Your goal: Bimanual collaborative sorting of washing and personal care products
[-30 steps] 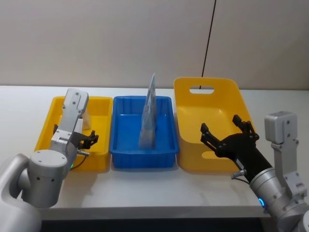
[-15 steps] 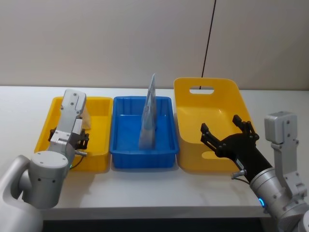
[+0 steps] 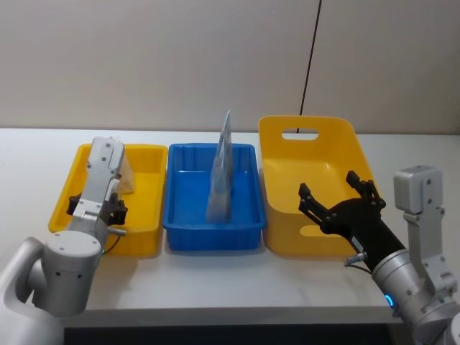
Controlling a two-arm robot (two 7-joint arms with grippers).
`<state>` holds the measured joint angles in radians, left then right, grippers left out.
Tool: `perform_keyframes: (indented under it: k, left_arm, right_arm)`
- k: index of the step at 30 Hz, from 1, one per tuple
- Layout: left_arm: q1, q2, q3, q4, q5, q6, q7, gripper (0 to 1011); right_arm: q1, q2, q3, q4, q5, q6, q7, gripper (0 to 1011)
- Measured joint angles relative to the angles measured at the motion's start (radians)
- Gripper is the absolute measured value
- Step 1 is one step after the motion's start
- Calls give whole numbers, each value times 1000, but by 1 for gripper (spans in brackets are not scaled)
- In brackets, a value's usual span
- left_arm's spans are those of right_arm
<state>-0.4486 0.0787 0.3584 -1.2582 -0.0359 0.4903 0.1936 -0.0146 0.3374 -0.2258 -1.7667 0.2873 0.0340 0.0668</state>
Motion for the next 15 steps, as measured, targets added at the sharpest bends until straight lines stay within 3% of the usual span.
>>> perform_keyframes:
  k: [7, 15]
  left_arm:
    - [17, 6, -2, -30, 12, 1, 4, 313]
    - [45, 45, 4, -120, 36, -9, -8, 313]
  right_arm:
    - [0, 0, 0, 0, 0, 0, 0, 1002]
    - [0, 0, 0, 0, 0, 0, 0, 1002]
